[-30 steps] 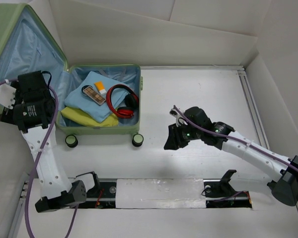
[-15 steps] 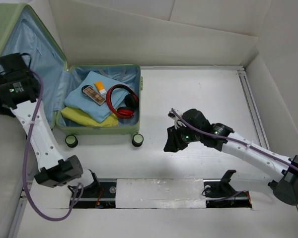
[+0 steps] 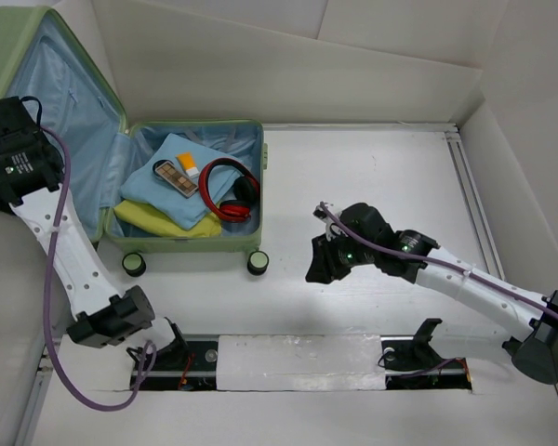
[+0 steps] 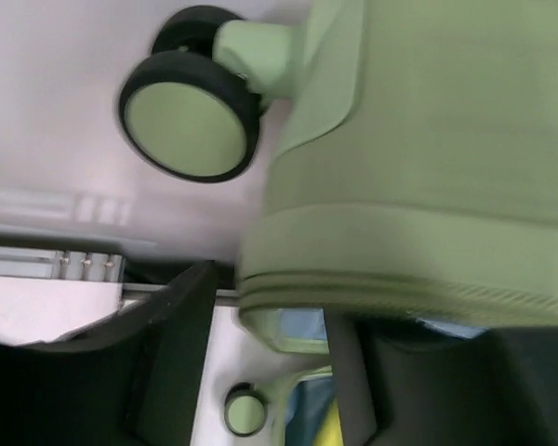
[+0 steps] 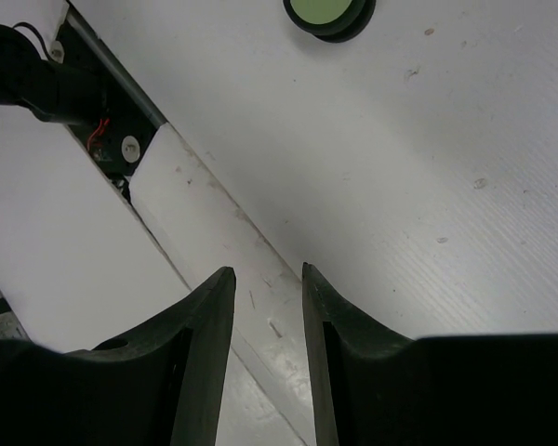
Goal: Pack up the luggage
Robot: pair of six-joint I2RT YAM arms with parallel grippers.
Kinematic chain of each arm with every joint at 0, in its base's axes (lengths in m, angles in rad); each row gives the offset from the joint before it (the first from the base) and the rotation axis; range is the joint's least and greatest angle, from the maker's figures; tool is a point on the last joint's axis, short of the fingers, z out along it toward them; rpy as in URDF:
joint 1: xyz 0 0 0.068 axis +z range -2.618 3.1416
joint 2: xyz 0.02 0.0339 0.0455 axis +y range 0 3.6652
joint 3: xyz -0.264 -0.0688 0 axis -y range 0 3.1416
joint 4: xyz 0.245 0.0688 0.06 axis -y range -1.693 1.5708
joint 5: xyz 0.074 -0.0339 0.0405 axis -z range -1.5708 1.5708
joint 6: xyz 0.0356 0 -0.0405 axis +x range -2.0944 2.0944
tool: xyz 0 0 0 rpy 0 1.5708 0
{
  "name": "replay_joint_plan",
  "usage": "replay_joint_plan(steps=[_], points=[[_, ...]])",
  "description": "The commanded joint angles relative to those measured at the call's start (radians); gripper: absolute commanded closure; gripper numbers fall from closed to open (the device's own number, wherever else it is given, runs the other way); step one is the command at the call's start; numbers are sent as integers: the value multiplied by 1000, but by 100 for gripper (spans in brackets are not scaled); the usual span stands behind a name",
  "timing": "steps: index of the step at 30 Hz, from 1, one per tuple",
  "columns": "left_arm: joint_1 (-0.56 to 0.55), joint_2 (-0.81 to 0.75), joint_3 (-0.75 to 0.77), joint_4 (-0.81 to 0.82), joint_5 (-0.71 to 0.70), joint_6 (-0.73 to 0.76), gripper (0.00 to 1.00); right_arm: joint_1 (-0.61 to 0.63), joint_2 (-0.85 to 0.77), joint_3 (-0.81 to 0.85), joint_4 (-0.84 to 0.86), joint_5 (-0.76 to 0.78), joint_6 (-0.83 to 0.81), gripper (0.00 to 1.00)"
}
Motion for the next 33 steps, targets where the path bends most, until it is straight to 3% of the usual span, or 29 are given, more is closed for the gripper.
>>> replay_joint_plan(steps=[1,2,5,6,8,13,16,17,20,21,23,25,26,28,30,31,33], points=[[2,55,83,5,-5,9,57,8,-5,36,9,31,-17,59],[2,64,115,5,6,9,71,8,-5,27,9,31,-17,59],[-13,74,150,22,46,18,90,8,-5,27,9,40,-17,59],[-31,84,159,22,46,18,100,8,6,27,9,51,-17,59],[-94,63,159,54,46,18,100,8,15,37,9,51,-17,59],[-260,-102,-55,249,153,50,100,8,35,57,9,62,-8,59],[-305,-219,-182,436,422,76,100,8,73,89,9,86,2,59],[-305,-239,-199,477,625,90,100,8,85,105,9,95,2,59],[-305,-276,-262,580,859,78,100,8,139,169,-1,134,21,59],[-305,-291,-278,605,995,90,100,8,154,191,-2,143,22,59],[-305,-314,-319,648,1097,141,100,8,188,243,-12,163,31,59],[-411,-324,-335,670,1162,182,100,8,213,298,-12,195,43,59],[-412,-311,-313,670,1226,208,97,8,225,319,-12,207,43,59],[-439,-301,-330,726,1440,175,79,8,268,365,-21,239,52,59],[-440,-276,-347,829,1594,100,53,8,303,436,-40,269,68,60],[-440,-276,-336,838,1643,99,31,8,303,453,-40,269,92,60],[-490,-265,-324,863,1696,99,13,8,314,475,-40,292,104,59]])
